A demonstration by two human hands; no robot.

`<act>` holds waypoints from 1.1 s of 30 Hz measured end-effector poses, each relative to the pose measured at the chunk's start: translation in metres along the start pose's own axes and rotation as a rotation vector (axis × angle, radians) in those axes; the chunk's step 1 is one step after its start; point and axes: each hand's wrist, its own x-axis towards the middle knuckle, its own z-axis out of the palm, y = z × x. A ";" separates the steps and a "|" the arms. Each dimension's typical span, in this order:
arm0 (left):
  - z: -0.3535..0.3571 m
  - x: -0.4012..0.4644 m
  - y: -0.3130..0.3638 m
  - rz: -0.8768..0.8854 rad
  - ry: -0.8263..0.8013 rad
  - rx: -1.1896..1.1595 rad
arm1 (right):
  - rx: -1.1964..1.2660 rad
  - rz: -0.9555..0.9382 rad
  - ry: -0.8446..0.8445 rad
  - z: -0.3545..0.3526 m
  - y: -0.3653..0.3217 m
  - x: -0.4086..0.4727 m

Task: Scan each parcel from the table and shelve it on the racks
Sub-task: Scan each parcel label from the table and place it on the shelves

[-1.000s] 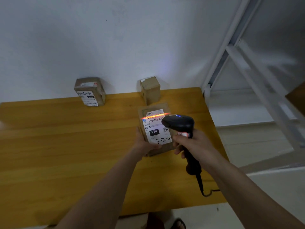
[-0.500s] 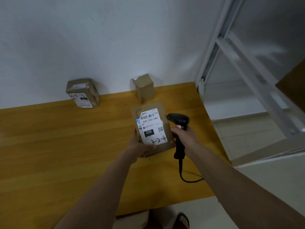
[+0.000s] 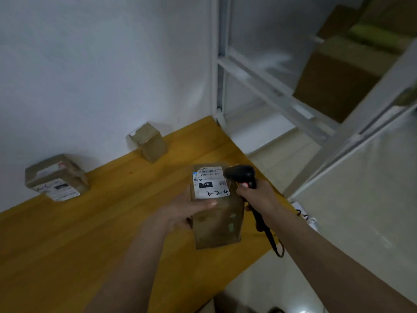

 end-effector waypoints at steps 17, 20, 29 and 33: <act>0.237 -0.043 0.050 0.078 -0.159 0.125 | 0.183 0.072 0.279 -0.223 0.087 -0.090; 0.293 -0.039 0.065 0.166 -0.181 0.118 | 0.251 0.068 0.339 -0.273 0.107 -0.110; 0.423 -0.030 0.132 0.418 -0.236 0.216 | 0.448 -0.005 0.596 -0.398 0.135 -0.148; 0.455 -0.022 0.166 0.532 -0.247 0.266 | 0.526 -0.062 0.669 -0.439 0.133 -0.145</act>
